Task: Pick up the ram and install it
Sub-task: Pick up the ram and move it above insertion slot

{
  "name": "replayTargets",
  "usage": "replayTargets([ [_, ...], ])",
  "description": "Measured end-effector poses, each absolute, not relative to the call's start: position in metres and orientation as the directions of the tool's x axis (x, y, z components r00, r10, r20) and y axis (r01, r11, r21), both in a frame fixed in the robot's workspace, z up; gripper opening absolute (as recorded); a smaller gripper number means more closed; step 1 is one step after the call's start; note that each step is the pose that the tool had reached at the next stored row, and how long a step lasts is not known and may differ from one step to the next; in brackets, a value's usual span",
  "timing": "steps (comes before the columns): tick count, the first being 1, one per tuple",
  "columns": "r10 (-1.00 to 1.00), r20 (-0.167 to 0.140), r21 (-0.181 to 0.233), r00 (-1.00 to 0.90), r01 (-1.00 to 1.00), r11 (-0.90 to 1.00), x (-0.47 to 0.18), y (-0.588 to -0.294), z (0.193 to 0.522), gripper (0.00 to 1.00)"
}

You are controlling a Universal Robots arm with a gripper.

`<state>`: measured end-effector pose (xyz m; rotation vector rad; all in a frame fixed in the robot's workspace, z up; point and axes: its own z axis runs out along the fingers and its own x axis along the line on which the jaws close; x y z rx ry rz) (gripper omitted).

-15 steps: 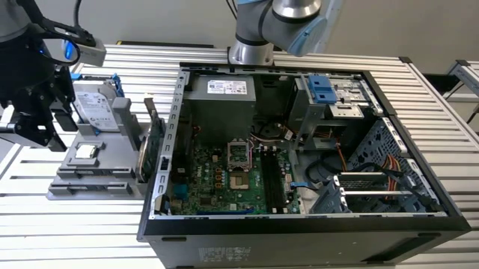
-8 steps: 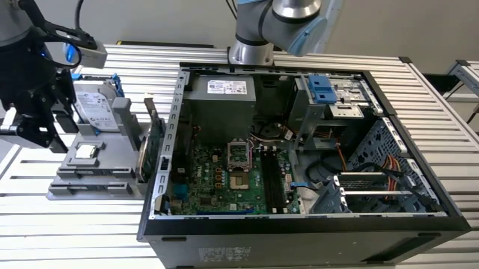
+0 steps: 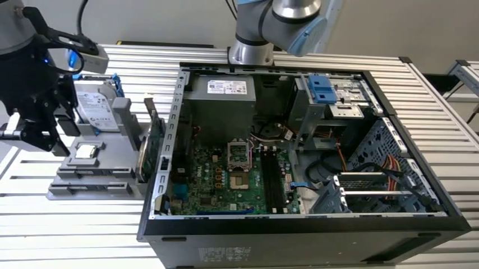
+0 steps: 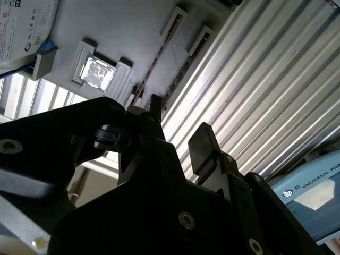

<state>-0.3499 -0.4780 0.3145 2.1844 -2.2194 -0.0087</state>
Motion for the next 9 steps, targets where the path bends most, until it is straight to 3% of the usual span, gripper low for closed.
replayTargets([
  [9,-1.000,0.016,0.023,-0.016,-1.000,0.016,-0.3499,-0.4780,0.3063,1.00],
])
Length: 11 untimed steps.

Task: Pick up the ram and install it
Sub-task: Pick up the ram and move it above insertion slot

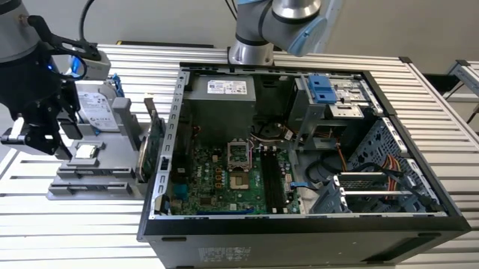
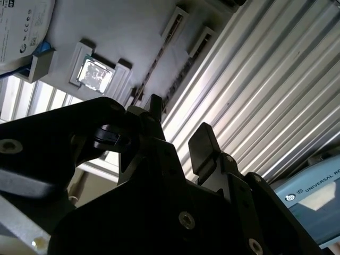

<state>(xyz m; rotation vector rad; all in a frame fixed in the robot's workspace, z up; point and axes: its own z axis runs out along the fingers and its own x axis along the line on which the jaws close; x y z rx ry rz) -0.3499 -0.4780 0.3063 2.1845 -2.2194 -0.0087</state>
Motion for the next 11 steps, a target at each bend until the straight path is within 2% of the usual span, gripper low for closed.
replayTargets([
  [11,-1.000,0.016,0.023,-0.015,-1.000,0.015,-0.3499,-0.4780,0.2960,1.00],
])
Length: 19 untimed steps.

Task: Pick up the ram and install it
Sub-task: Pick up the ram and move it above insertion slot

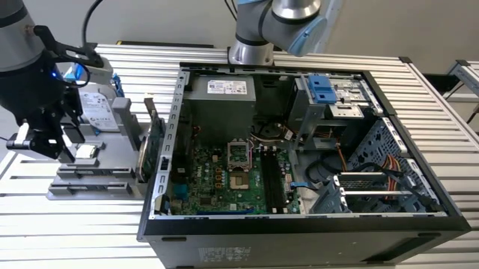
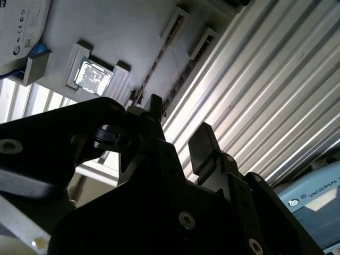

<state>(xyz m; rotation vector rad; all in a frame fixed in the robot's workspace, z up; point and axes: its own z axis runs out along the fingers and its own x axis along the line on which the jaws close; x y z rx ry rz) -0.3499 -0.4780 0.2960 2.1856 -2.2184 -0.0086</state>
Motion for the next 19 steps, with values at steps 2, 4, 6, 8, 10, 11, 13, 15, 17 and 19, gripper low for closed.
replayTargets([
  [2,-1.000,0.016,0.023,-0.015,-1.000,0.015,-0.350,-0.478,0.294,1.00],
  [4,-1.000,0.016,0.023,-0.015,-1.000,0.015,-0.350,-0.478,0.292,1.00],
  [6,-1.000,0.016,0.023,-0.014,-1.000,0.015,-0.350,-0.478,0.290,1.00],
  [8,-1.000,0.016,0.023,-0.014,-1.000,0.015,-0.350,-0.478,0.288,1.00],
  [10,-1.000,0.016,0.023,-0.014,-1.000,0.015,-0.350,-0.478,0.286,1.00],
  [11,-1.000,0.016,0.023,-0.014,-1.000,0.015,-0.350,-0.478,0.285,1.00],
  [13,-1.000,0.016,0.023,-0.014,-1.000,0.014,-0.350,-0.478,0.283,1.00],
  [15,-1.000,0.016,0.023,-0.014,-1.000,0.014,-0.350,-0.478,0.281,1.00],
  [17,-1.000,0.016,0.023,-0.014,-1.000,0.014,-0.350,-0.478,0.279,1.00],
  [19,-1.000,0.016,0.023,-0.014,-1.000,0.014,-0.350,-0.478,0.277,1.00],
])
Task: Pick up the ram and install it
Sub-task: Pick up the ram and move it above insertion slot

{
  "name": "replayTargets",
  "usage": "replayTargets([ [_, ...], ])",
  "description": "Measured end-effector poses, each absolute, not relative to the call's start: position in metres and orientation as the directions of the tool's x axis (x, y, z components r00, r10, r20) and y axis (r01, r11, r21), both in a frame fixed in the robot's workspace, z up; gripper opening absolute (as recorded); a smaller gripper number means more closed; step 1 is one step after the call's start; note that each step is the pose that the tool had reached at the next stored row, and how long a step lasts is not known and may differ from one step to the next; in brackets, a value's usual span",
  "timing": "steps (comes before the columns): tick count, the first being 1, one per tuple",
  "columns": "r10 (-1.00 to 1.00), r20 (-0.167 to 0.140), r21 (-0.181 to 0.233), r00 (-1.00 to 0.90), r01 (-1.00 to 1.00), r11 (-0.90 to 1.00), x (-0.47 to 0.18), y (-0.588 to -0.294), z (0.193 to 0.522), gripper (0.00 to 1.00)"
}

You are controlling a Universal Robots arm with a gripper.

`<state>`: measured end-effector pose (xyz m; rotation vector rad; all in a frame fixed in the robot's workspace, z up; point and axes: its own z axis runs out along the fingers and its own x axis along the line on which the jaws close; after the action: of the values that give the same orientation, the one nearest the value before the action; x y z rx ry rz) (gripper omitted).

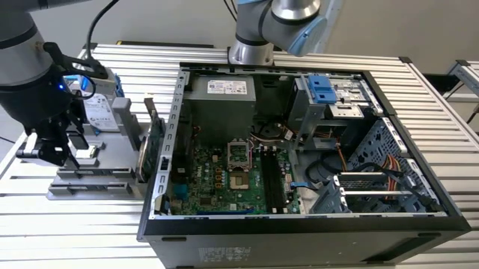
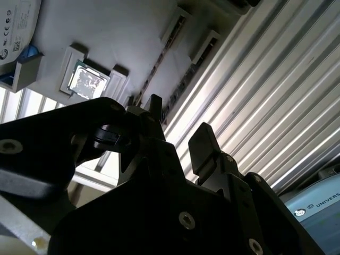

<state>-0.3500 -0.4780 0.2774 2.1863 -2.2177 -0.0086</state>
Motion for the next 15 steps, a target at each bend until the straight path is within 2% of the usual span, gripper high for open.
replayTargets([
  [15,-1.000,0.016,0.023,-0.014,-1.000,0.014,-0.350,-0.478,0.264,1.00],
])
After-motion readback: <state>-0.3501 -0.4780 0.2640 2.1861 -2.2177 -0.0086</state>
